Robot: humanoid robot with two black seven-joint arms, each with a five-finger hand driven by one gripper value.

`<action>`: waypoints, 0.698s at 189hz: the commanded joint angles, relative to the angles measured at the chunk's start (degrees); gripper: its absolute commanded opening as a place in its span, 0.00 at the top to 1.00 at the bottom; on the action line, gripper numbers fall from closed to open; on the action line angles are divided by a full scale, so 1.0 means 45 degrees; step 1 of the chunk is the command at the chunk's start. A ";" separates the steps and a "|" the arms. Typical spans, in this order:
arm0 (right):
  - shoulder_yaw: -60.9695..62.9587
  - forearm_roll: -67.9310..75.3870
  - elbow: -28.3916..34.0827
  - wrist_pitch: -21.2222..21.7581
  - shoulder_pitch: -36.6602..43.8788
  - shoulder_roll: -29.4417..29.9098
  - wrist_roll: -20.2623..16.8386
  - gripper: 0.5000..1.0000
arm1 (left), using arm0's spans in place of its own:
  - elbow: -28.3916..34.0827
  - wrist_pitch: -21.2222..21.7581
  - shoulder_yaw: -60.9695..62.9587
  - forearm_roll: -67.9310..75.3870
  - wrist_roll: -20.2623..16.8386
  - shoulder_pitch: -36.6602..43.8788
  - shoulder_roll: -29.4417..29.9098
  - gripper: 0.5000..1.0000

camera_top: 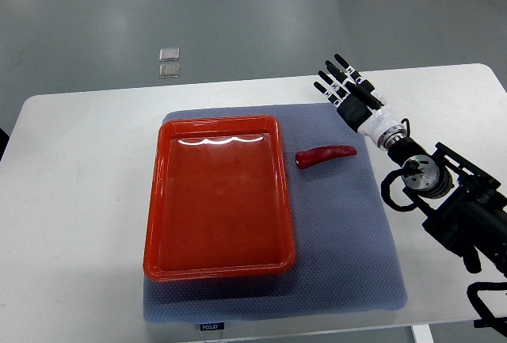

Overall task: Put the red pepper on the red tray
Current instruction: 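Reach the right hand down toward the red chili pepper beside the tray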

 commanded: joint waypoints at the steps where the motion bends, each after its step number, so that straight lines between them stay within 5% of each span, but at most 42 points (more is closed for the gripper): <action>1: -0.0001 0.0001 0.0000 0.0019 0.0000 0.0000 0.0000 0.18 | 0.0001 -0.0020 0.0000 -0.0002 -0.0005 0.0000 0.0000 0.00; 52: -0.0216 -0.0858 0.0078 0.0077 0.0176 -0.0313 -0.0039 0.18 | 0.0001 -0.0020 0.0000 -0.0002 -0.0064 0.0000 0.0000 0.00; 102: -0.1837 -0.6132 0.0566 0.0156 0.1289 -0.1192 -0.0078 0.18 | 0.0001 -0.0020 0.0000 -0.0002 -0.0064 0.0000 0.0000 0.00; 132: -0.4023 -1.1657 0.2401 0.0566 0.2461 -0.2968 -0.0058 0.18 | 0.0001 -0.0020 -0.0019 -0.0002 -0.0064 0.0000 0.0000 0.00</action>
